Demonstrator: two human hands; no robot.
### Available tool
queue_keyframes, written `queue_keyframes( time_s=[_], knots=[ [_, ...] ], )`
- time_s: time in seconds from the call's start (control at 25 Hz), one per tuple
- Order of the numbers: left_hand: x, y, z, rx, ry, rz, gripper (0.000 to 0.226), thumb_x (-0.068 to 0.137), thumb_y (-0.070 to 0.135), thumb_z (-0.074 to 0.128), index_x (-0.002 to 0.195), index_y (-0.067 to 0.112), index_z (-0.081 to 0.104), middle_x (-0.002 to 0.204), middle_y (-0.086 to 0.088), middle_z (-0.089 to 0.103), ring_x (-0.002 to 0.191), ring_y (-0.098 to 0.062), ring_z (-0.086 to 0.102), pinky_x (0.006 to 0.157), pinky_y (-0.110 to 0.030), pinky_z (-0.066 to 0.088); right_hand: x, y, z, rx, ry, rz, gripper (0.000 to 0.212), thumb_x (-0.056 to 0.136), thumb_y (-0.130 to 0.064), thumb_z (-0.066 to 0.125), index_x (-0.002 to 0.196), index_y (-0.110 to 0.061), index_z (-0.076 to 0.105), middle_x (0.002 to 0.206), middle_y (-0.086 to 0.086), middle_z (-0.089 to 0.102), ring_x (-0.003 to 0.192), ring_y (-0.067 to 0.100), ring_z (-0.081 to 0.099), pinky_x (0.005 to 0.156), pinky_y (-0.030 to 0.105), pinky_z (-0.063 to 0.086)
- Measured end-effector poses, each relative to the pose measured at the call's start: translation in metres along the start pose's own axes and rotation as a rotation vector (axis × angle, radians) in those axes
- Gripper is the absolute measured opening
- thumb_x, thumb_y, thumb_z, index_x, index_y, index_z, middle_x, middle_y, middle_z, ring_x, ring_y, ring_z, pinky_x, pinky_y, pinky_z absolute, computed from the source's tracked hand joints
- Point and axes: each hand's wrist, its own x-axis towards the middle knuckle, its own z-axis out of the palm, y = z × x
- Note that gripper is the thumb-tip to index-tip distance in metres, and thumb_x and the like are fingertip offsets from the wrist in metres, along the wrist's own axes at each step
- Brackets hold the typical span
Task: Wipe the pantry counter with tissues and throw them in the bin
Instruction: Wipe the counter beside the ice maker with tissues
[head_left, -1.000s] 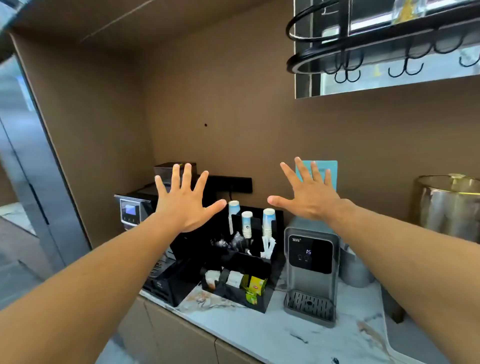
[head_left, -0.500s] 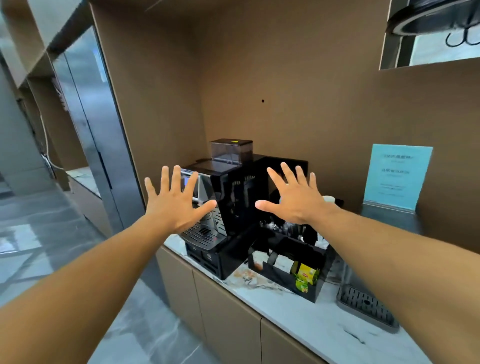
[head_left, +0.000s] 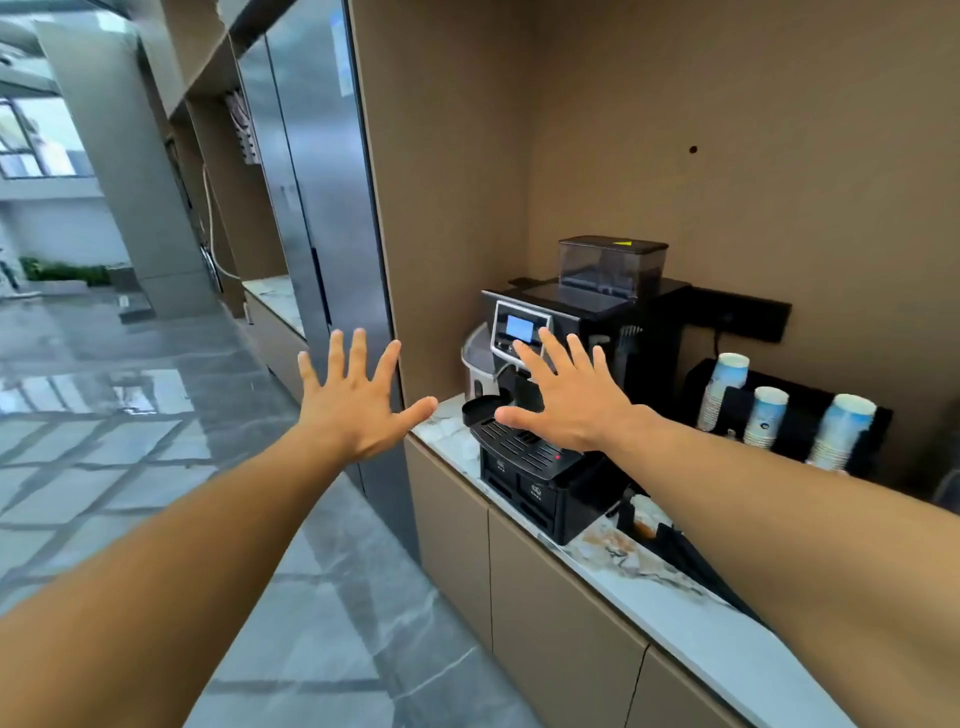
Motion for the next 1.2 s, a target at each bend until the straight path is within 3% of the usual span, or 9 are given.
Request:
queue_keyframes(
  time_s=[0.64, 0.92, 1.2],
  knots=[
    [0.050, -0.141, 0.123, 0.024, -0.175, -0.112, 0.105, 0.071, 0.095, 0.004, 0.156, 0.036, -0.010, 0.166, -0.012, -0.014, 0.152, -0.034, -0.019, 0.119, -0.066, -0.004, 0.160, -0.124, 0.152, 0.120, -0.142, -0.149, 0.098, 0.077, -0.087, 0.032, 0.154, -0.039, -0.006, 0.166, 0.004, -0.011, 0.150, 0.039, -0.006, 0.118, 0.060, 0.000],
    [0.152, -0.177, 0.214, 0.003, -0.346, -0.162, 0.103, 0.073, 0.093, 0.011, 0.156, 0.036, -0.010, 0.166, -0.011, -0.015, 0.152, -0.035, -0.018, 0.120, -0.066, 0.000, 0.277, -0.141, 0.250, 0.260, -0.259, -0.057, 0.097, 0.080, -0.084, 0.037, 0.155, -0.037, -0.005, 0.166, 0.003, -0.012, 0.151, 0.037, -0.006, 0.118, 0.058, 0.000],
    [0.241, -0.189, 0.292, -0.030, -0.417, -0.096, 0.100, 0.077, 0.090, 0.016, 0.156, 0.034, -0.010, 0.166, -0.013, -0.014, 0.152, -0.037, -0.016, 0.121, -0.063, 0.001, 0.341, -0.129, 0.317, 0.302, -0.384, 0.059, 0.092, 0.084, -0.079, 0.038, 0.153, -0.039, -0.008, 0.165, 0.002, -0.015, 0.151, 0.035, -0.009, 0.119, 0.056, -0.002]
  ],
)
